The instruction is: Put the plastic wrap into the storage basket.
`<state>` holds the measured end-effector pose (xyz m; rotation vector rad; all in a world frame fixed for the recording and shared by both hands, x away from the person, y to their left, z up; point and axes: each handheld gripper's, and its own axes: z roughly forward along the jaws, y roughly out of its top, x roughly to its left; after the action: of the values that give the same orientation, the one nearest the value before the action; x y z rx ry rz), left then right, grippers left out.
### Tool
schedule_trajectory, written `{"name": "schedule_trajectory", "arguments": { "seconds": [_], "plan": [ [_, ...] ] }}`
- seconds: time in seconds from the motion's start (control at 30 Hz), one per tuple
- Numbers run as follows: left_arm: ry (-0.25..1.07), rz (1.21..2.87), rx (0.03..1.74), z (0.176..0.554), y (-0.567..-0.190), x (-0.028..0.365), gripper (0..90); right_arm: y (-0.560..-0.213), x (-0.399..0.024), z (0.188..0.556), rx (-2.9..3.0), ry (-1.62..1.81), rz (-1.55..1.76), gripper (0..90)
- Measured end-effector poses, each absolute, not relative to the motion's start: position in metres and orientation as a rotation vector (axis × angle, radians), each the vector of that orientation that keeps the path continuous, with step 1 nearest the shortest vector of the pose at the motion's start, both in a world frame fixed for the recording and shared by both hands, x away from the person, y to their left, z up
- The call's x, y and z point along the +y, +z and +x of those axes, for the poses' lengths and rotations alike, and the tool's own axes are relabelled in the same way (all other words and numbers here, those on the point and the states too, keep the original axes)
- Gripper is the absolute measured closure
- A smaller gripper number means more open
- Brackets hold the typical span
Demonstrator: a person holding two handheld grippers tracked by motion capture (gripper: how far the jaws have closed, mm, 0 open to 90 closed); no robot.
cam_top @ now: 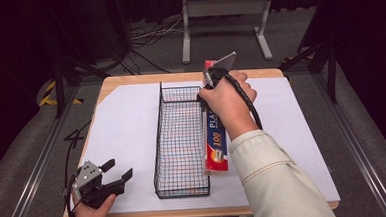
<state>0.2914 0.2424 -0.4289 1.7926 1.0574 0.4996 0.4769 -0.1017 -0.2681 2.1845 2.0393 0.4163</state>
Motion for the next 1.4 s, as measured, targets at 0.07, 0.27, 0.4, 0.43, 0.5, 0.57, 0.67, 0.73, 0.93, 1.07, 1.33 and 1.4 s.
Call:
{"name": "schedule_trajectory", "arguments": {
  "seconds": [0.07, 0.27, 0.4, 0.43, 0.5, 0.57, 0.67, 0.73, 0.93, 1.07, 1.33, 1.4],
  "plan": [
    [0.499, 1.790, 1.057, 0.292, -0.429, 0.242, 27.0, -0.267, -0.095, 0.476, 2.047, 0.420, 2.179, 39.5],
    [0.490, 1.786, 1.055, 0.292, -0.429, 0.243, 26.9, -0.264, -0.079, 0.474, 2.071, 0.435, 2.157, 39.5],
    [0.488, 1.786, 1.045, 0.291, -0.429, 0.244, 26.7, -0.265, -0.070, 0.473, 2.091, 0.466, 2.168, 39.5],
    [0.488, 1.786, 1.045, 0.291, -0.429, 0.244, 26.7, -0.265, -0.070, 0.473, 2.091, 0.466, 2.168, 39.5],
    [0.486, 1.783, 1.045, 0.291, -0.429, 0.244, 26.7, -0.267, -0.065, 0.473, 2.106, 0.467, 2.160, 39.5],
    [0.483, 1.781, 1.046, 0.291, -0.429, 0.244, 26.7, -0.269, -0.061, 0.473, 2.111, 0.474, 2.159, 39.5],
    [0.473, 1.777, 1.044, 0.291, -0.429, 0.244, 26.5, -0.272, -0.056, 0.474, 2.116, 0.473, 2.155, 39.5],
    [0.473, 1.777, 1.044, 0.291, -0.429, 0.244, 26.4, -0.274, -0.054, 0.474, 2.123, 0.466, 2.148, 39.5],
    [0.472, 1.775, 1.042, 0.292, -0.430, 0.245, 26.4, -0.287, -0.048, 0.476, 2.121, 0.452, 2.159, 39.5],
    [0.469, 1.773, 1.043, 0.293, -0.430, 0.244, 26.4, -0.297, -0.044, 0.477, 2.138, 0.436, 2.147, 39.5],
    [0.469, 1.778, 1.043, 0.294, -0.431, 0.243, 26.4, -0.312, -0.037, 0.480, 2.147, 0.416, 2.159, 39.5],
    [0.463, 1.777, 1.044, 0.294, -0.431, 0.244, 26.4, -0.315, -0.035, 0.481, 2.156, 0.407, 2.162, 39.5]
  ]
}}
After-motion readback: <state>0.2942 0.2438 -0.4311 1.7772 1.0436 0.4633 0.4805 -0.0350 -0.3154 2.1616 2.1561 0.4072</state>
